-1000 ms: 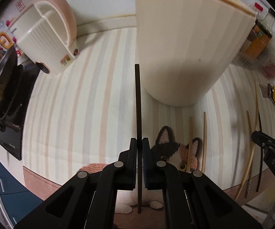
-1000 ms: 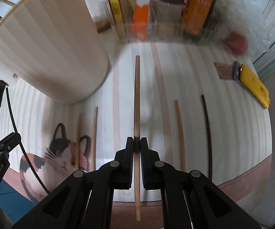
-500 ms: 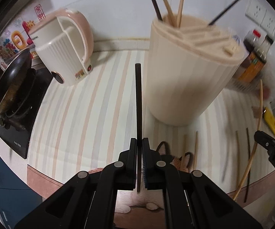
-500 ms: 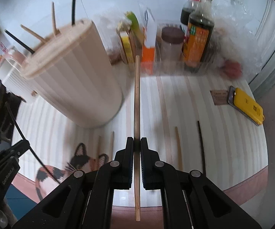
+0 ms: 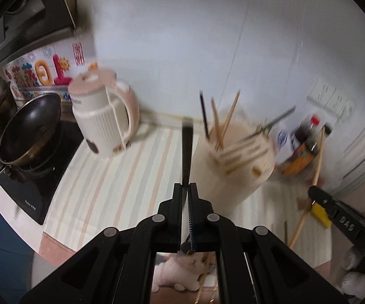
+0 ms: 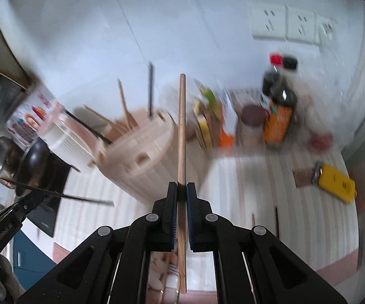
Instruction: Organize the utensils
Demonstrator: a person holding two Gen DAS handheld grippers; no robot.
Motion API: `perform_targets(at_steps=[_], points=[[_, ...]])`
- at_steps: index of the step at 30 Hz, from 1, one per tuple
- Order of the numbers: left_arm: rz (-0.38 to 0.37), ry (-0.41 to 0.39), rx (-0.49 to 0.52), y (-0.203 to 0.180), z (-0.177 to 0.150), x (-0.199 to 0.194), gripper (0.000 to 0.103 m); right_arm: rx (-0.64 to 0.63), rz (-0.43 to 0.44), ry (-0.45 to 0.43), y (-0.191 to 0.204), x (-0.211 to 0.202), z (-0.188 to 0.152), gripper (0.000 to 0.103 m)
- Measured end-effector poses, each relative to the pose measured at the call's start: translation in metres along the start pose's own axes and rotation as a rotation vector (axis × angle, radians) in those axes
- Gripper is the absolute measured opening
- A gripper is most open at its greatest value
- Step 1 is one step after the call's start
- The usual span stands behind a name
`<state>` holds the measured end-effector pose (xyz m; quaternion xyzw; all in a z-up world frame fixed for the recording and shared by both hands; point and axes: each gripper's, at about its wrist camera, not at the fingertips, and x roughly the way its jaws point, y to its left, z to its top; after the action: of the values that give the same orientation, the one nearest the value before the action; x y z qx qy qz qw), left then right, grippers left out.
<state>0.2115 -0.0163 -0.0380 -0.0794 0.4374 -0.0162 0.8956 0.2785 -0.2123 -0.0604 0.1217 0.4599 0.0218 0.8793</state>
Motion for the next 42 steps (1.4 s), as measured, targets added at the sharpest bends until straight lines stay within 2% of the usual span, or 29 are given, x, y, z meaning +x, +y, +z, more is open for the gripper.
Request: perform_targets(at_steps=[6, 12, 16, 19, 21, 22, 24, 27, 31, 35, 37, 38, 39, 41, 42], points=[[-0.050, -0.071, -0.055, -0.001, 0.037, -0.023, 0.001, -0.033, 0.045, -0.083, 0.020, -0.013, 0.038, 0.007], [-0.072, -0.147, -0.033, -0.018, 0.065, -0.044, 0.000, -0.057, 0.080, -0.148, 0.040, -0.018, 0.075, 0.007], [-0.102, -0.092, 0.012, -0.018, 0.062, -0.033, 0.005, -0.058, 0.097, -0.136, 0.041, -0.017, 0.085, 0.007], [-0.060, 0.010, -0.018, 0.002, 0.035, 0.003, 0.014, -0.040, 0.094, -0.052, 0.027, -0.002, 0.063, 0.007], [-0.026, 0.082, -0.061, 0.018, 0.014, 0.032, 0.036, -0.007, 0.086, 0.028, 0.010, 0.016, 0.036, 0.007], [-0.012, 0.119, -0.085, 0.027, 0.002, 0.047, 0.039, 0.006, 0.073, 0.065, 0.002, 0.026, 0.022, 0.007], [0.008, 0.232, -0.117, 0.042, -0.027, 0.090, 0.040, 0.049, 0.038, 0.182, -0.020, 0.057, -0.011, 0.007], [0.019, 0.377, -0.119, 0.045, -0.062, 0.146, 0.040, 0.105, -0.024, 0.318, -0.047, 0.099, -0.053, 0.007], [0.030, 0.484, -0.087, 0.032, -0.097, 0.203, 0.040, 0.152, -0.090, 0.423, -0.067, 0.137, -0.087, 0.007], [0.077, 0.530, -0.017, 0.017, -0.112, 0.243, 0.040, 0.156, -0.145, 0.474, -0.078, 0.158, -0.106, 0.007], [0.111, 0.549, 0.011, 0.014, -0.119, 0.257, 0.039, 0.154, -0.169, 0.488, -0.081, 0.166, -0.108, 0.007], [0.130, 0.509, 0.040, 0.009, -0.119, 0.256, 0.035, 0.154, -0.180, 0.493, -0.084, 0.169, -0.110, 0.007], [0.139, 0.498, 0.069, 0.006, -0.119, 0.256, 0.021, 0.154, -0.188, 0.499, -0.086, 0.172, -0.111, 0.007], [0.147, 0.498, 0.084, 0.004, -0.121, 0.254, 0.006, 0.154, -0.204, 0.508, -0.088, 0.177, -0.114, 0.007], [0.164, 0.501, 0.090, 0.006, -0.124, 0.252, 0.005, 0.153, -0.208, 0.512, -0.089, 0.178, -0.115, 0.007]])
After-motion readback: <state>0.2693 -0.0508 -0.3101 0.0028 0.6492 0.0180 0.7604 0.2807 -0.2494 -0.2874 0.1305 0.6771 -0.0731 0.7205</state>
